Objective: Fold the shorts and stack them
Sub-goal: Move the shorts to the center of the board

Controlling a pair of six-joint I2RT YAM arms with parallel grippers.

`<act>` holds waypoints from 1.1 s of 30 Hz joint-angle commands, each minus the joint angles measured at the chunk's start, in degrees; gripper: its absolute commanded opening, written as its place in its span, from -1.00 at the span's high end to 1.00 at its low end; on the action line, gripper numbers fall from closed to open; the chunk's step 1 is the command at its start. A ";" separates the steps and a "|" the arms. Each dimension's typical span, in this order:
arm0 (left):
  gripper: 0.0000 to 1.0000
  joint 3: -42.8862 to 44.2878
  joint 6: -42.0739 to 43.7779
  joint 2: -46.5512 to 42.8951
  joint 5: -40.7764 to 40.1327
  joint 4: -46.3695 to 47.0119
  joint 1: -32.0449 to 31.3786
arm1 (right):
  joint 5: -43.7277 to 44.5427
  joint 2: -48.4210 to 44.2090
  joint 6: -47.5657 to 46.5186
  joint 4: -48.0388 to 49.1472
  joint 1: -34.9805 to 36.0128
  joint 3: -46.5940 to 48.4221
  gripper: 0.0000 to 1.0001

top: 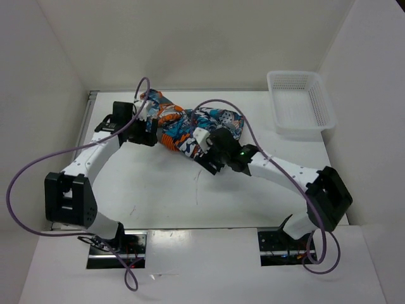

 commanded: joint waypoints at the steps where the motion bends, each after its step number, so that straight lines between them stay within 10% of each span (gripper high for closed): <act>1: -1.00 6.07 0.21 3.63 0.32 -8.16 4.20 | 2.99 5.08 -9.50 11.90 4.24 4.22 -0.66; 11: -1.00 30.16 0.21 22.52 9.46 -32.80 20.65 | 6.95 20.81 -10.21 22.27 3.91 4.22 -0.63; 19: -1.00 34.29 0.21 28.76 9.83 -19.09 16.35 | 5.03 26.88 -8.89 19.82 3.38 9.58 0.06; 24: -1.00 37.47 0.21 33.26 7.63 -11.38 12.13 | 0.80 24.43 -10.91 13.24 3.38 12.39 1.00; 33: -1.00 37.74 0.21 43.19 5.27 -6.97 7.20 | -14.40 15.47 -13.90 -1.27 2.86 23.21 1.00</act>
